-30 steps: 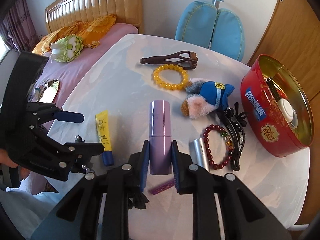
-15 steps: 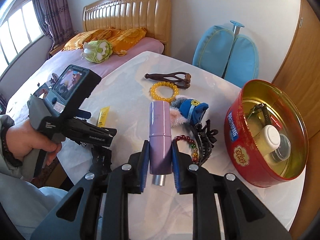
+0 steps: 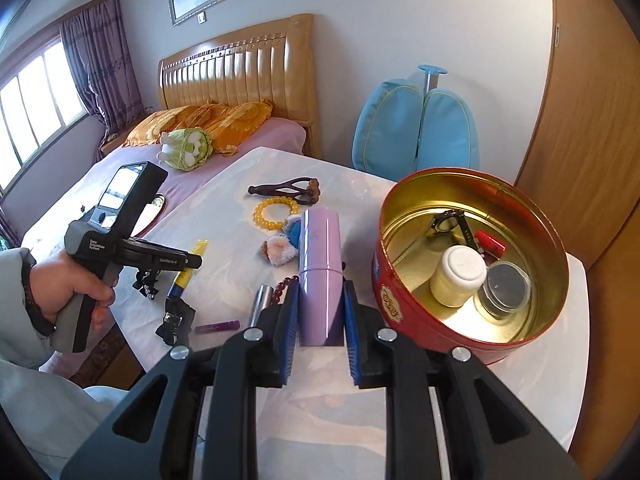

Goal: Organize jewelry
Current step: 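Carry the lilac tube into the red tin and open the right tool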

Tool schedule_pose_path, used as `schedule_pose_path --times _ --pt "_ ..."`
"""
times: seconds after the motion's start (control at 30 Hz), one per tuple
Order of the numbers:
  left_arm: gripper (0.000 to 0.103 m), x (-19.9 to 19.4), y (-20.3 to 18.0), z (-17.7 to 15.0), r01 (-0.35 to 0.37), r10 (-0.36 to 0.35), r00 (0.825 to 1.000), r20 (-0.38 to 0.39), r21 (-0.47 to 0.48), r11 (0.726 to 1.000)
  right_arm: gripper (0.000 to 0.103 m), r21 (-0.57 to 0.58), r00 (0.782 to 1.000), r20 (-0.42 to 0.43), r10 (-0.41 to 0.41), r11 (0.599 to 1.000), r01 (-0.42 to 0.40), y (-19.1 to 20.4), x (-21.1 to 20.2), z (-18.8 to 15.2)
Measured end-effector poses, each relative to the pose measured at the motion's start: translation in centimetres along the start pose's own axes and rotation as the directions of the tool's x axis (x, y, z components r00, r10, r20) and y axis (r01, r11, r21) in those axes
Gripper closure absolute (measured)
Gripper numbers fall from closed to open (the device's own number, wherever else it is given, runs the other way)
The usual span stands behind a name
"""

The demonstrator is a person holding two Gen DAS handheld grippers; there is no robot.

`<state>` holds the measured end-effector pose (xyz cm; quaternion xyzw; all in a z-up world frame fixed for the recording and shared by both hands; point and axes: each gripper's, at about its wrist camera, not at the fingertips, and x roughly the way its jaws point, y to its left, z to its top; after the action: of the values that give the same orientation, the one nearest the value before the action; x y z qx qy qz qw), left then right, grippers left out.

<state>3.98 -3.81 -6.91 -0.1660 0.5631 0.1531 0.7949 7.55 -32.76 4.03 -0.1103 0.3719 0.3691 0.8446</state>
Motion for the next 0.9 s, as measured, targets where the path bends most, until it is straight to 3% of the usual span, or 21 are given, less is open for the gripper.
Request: schedule_pose_path --times 0.23,0.4,0.47,0.6,0.73,0.9 --pt "0.081 -4.3 -5.8 1.7 0.075 -0.085 0.992 0.090 0.111 0.991 0.080 0.088 1.000 0.022 -0.022 0.996 0.020 -3.5 -1.2 -1.0" --pt "0.081 -6.4 -10.8 4.6 0.144 -0.184 0.972 0.147 0.246 0.959 0.080 0.163 0.996 0.025 -0.091 0.983 0.086 -6.5 -1.1 -0.2" --pt "0.081 -6.6 -12.5 5.8 0.175 -0.227 0.962 0.154 0.295 0.940 0.080 0.178 0.995 -0.019 -0.094 0.979 0.095 -7.9 0.0 0.5" --pt "0.081 -6.0 -15.6 8.1 0.234 -0.303 0.941 0.148 0.361 0.903 0.080 0.210 0.990 -0.142 -0.008 0.977 0.039 -10.1 4.2 2.4" --pt "0.081 -4.6 -17.1 9.1 0.288 -0.363 0.924 0.123 0.405 0.868 0.080 0.297 0.938 -0.313 0.146 0.954 -0.050 -11.8 9.5 3.9" --pt "0.081 -3.4 -17.3 10.2 0.313 -0.393 0.912 0.120 0.419 0.852 0.080 0.256 0.876 -0.465 0.127 0.967 -0.004 -11.6 13.3 4.2"
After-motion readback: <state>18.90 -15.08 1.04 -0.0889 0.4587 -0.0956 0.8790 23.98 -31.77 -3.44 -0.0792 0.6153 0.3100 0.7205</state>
